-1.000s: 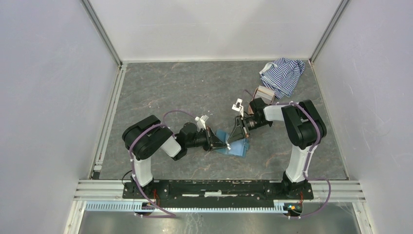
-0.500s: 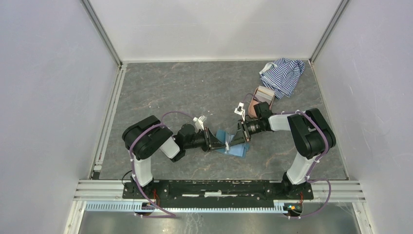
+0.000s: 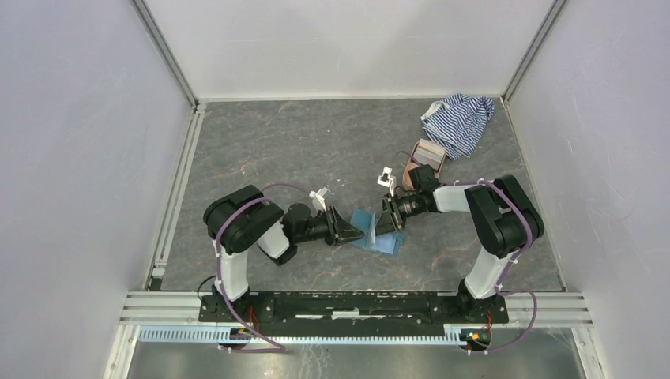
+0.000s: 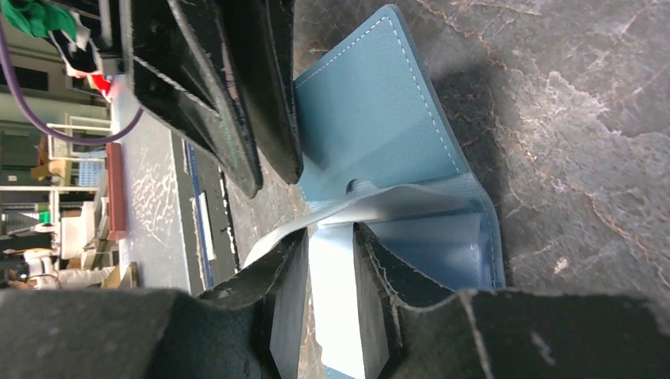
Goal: Put the credit cards into the card holder
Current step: Open the card holder at the center of the board.
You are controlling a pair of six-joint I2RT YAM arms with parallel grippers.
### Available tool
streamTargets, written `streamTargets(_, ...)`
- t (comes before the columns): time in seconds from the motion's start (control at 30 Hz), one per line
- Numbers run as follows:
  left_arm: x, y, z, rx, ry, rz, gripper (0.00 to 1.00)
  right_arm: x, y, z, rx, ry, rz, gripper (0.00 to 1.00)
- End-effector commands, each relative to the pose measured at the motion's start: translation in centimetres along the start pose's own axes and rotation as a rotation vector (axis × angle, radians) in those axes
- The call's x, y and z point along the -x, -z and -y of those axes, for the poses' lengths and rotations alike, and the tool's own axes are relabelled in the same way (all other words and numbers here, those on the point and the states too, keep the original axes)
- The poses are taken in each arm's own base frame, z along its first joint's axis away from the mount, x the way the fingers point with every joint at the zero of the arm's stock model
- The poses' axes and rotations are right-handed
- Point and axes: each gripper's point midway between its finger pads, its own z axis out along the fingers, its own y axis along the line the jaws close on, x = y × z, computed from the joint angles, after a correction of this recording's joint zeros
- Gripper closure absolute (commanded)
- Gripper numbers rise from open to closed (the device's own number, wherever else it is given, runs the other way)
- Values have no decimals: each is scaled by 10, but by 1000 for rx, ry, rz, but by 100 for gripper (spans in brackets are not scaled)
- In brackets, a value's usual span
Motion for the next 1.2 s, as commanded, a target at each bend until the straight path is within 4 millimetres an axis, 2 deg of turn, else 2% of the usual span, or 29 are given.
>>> streamTargets(0.0,4,3,13,-59,-2,14,65,17,-6,3,-59,95,3,68)
streamTargets(0.03,4,3,13,-59,-4,12,63,17,-7,3,-66,100,5,69)
streamTargets(0.07,4,3,14,-59,-6,12,47,18,-8,3,-74,102,8,70)
streamTargets(0.1,5,3,15,-60,-10,14,9,19,-9,3,-78,105,12,70)
streamTargets(0.13,5,3,15,-57,-15,13,1,19,-10,1,-74,109,13,70)
streamTargets(0.23,7,0,15,-39,-41,4,0,21,-14,-5,-56,112,10,70)
streamTargets(0.37,12,-1,14,19,-101,2,0,42,-12,-2,-106,154,70,70)
streamTargets(0.43,15,0,12,58,-131,4,0,45,-12,0,-119,150,73,70)
streamTargets(0.63,34,-2,18,134,-271,35,0,38,-16,7,-124,105,65,69)
streamTargets(0.83,26,-19,24,48,-222,-48,0,35,-20,3,-95,90,75,68)
streamTargets(0.93,28,-19,15,87,-228,-30,1,32,-21,3,-89,80,76,68)
streamTargets(1.0,30,-16,13,123,-244,-20,5,31,-21,4,-87,73,77,68)
streamTargets(1.17,39,-6,6,227,-316,-2,23,29,-22,5,-82,63,74,68)
